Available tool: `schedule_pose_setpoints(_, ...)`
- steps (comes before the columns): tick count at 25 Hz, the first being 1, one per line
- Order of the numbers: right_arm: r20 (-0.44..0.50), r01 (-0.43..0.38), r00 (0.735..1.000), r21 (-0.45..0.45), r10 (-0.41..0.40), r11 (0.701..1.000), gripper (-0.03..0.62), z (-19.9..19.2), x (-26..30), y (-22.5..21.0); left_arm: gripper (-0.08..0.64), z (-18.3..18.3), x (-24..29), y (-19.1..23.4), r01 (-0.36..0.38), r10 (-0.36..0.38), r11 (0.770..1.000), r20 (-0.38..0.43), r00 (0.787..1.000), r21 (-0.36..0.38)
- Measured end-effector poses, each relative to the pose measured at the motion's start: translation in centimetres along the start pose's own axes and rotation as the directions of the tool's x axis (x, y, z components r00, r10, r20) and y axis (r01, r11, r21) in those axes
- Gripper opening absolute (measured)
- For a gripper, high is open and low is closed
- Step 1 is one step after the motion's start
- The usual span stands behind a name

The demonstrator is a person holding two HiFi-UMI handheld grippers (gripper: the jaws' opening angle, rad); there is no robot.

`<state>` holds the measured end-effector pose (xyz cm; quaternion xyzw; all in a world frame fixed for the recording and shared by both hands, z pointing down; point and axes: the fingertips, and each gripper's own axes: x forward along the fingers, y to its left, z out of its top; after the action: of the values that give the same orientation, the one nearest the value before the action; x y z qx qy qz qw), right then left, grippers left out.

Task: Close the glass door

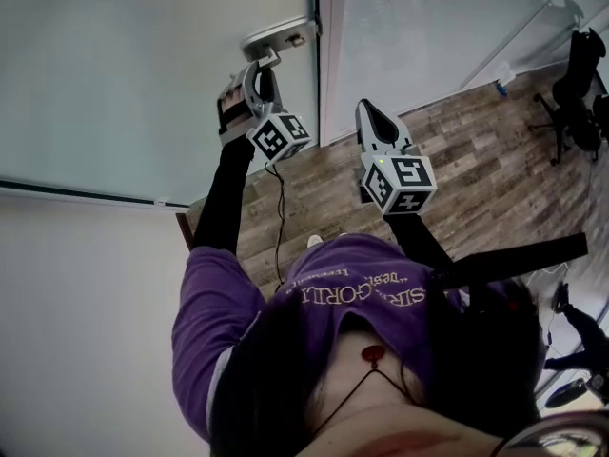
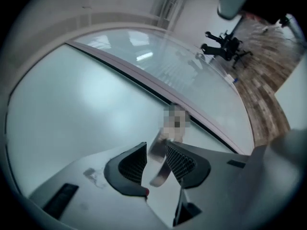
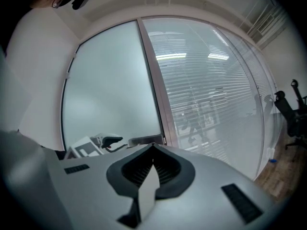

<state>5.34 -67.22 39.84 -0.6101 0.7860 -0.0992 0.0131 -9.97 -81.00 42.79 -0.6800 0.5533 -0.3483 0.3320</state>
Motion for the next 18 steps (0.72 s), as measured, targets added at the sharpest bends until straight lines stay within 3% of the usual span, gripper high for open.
schedule_pose_setpoints(2, 0.009, -0.006, 1.0, 0.007, 0.006, 1.0, -0.014, -0.1, -0.2, 0.4, 0.109, 0.3, -3.8, 2.3, -0.092, 0.102, 0.976, 0.039, 0.994, -0.197)
schedule_pose_setpoints(3, 0.013, -0.013, 1.0, 0.012, 0.013, 1.0, -0.014, -0.2, -0.2, 0.7, 0.055, 0.0, -5.7, 3.2, -0.119, 0.14, 0.937, 0.038, 0.989, -0.328)
schedule_pose_setpoints(4, 0.017, -0.025, 1.0, 0.017, 0.025, 1.0, -0.014, -0.2, -0.3, 1.2, 0.006, -0.4, -7.5, 3.9, -0.137, 0.17, 0.876, 0.031, 0.985, -0.462)
schedule_pose_setpoints(6, 0.02, -0.054, 0.998, 0.02, 0.053, 0.998, -0.014, -0.1, -0.2, 2.3, 0.002, -1.5, -10.6, 4.6, -0.132, 0.191, 0.718, 0.01, 0.982, -0.684)
schedule_pose_setpoints(8, 0.015, -0.078, 0.997, 0.02, 0.078, 0.997, -0.014, -0.1, -0.2, 3.2, 0.002, -2.5, -12.8, 3.9, -0.076, 0.133, 0.575, 0.002, 0.991, -0.815)
schedule_pose_setpoints(9, 0.01, -0.086, 0.996, 0.021, 0.085, 0.996, -0.014, -0.1, -0.1, 3.5, 0.002, -2.7, -13.5, 3.4, -0.041, 0.098, 0.521, 0.011, 0.995, -0.853)
schedule_pose_setpoints(10, 0.005, -0.091, 0.996, 0.022, 0.091, 0.996, -0.014, -0.2, 0.0, 3.6, 0.002, -2.9, -13.9, 2.9, -0.013, 0.071, 0.482, 0.024, 0.997, -0.876)
schedule_pose_setpoints(11, 0.001, -0.096, 0.995, 0.024, 0.096, 0.995, -0.014, -0.1, 0.2, 3.7, 0.002, -3.0, -14.0, 2.4, 0.004, 0.053, 0.462, 0.032, 0.998, -0.887)
schedule_pose_setpoints(12, -0.002, -0.1, 0.995, 0.025, 0.1, 0.995, -0.014, -0.1, 0.3, 3.8, 0.002, -3.1, -14.1, 2.0, 0.006, 0.043, 0.459, 0.029, 0.999, -0.888)
schedule_pose_setpoints(18, -0.008, -0.106, 0.994, 0.001, 0.106, 0.994, -0.014, -0.3, -0.1, 4.2, 0.002, -3.8, -14.6, -0.1, -0.008, 0.002, 0.493, -0.008, 1.0, -0.87)
